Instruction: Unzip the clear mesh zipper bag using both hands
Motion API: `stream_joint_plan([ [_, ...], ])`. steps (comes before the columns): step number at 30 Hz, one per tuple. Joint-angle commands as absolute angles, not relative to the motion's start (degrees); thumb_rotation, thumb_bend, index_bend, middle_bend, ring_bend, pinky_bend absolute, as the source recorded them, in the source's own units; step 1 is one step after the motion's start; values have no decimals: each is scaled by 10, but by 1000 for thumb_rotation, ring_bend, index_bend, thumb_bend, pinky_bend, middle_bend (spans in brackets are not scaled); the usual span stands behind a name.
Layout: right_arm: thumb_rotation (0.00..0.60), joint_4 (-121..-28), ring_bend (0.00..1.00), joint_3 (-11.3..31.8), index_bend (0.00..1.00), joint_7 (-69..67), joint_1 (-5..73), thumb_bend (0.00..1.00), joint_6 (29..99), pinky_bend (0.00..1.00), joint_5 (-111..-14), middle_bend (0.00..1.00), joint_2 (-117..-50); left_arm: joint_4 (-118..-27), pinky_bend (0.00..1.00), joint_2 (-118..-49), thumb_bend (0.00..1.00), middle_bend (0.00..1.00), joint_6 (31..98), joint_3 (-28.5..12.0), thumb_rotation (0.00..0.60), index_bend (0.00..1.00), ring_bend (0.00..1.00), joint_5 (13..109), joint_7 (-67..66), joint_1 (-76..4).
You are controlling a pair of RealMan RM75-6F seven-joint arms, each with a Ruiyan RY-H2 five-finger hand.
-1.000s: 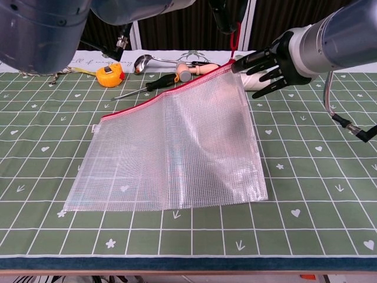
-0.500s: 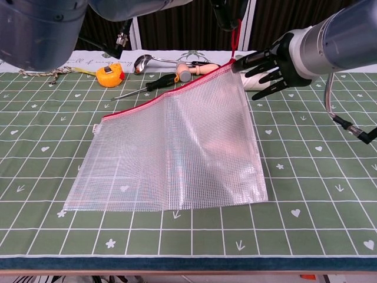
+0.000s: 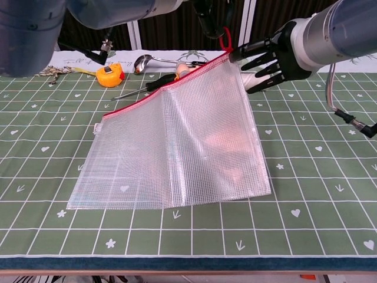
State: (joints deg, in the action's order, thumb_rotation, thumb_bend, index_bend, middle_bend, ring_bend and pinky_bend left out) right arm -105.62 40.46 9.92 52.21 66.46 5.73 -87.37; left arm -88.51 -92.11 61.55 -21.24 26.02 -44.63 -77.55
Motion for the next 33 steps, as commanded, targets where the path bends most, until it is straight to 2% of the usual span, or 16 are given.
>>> stream_joint_plan([
  [1, 600, -1066, 67, 414, 628, 92, 520, 528, 663, 267, 66, 162, -869, -892, 0, -912, 462, 145, 621, -206, 600, 604, 0, 262, -447, -769],
  [23, 600, -1093, 67, 455, 648, 49, 510, 543, 641, 267, 119, 183, -839, -908, 0, -889, 462, 145, 626, -184, 600, 605, 0, 265, -440, -737],
  [33, 600, -1090, 67, 458, 655, 29, 507, 549, 651, 267, 115, 189, -834, -932, 0, -873, 462, 145, 629, -178, 600, 605, 0, 268, -434, -722],
])
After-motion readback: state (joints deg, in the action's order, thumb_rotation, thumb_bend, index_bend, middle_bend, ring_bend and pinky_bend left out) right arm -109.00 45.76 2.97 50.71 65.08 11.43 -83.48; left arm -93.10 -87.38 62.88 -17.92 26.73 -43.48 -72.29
